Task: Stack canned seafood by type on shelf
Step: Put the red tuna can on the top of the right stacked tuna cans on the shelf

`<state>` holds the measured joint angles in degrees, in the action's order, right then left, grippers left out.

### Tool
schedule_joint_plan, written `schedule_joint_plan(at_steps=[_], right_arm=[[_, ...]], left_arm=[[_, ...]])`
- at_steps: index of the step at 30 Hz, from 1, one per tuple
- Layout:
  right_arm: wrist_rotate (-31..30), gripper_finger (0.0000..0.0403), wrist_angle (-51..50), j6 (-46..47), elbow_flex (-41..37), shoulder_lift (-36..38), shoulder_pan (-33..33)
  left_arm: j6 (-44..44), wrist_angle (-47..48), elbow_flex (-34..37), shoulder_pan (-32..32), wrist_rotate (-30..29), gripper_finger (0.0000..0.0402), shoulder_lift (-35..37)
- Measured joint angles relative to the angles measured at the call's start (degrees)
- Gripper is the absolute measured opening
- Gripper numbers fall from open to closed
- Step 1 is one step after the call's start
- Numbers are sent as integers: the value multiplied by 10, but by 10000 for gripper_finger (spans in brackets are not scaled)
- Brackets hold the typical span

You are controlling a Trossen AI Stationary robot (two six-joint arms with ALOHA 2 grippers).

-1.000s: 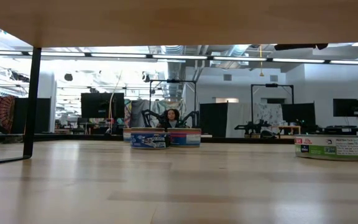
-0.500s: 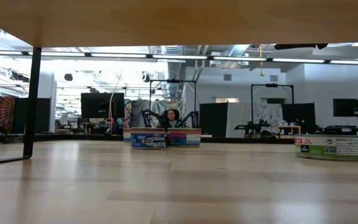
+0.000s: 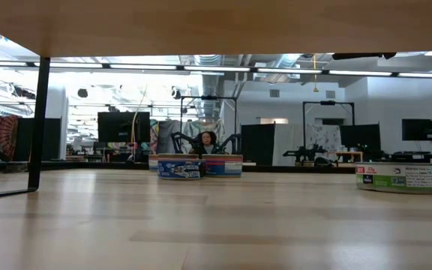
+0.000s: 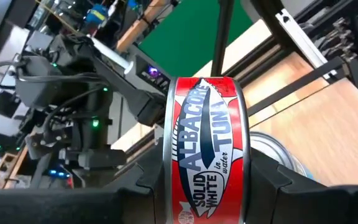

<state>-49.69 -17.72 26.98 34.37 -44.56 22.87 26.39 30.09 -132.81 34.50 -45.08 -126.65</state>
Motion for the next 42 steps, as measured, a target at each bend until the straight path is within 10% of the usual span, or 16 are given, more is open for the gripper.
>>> schedule_joint_plan(at_steps=[24,42], right_arm=[[0,302,2,0,0,0,0],[1,302,3,1,0,0,0]], left_arm=[[238,1,47,-39,73,134,0],[188,36,47,-34,90,230,0]])
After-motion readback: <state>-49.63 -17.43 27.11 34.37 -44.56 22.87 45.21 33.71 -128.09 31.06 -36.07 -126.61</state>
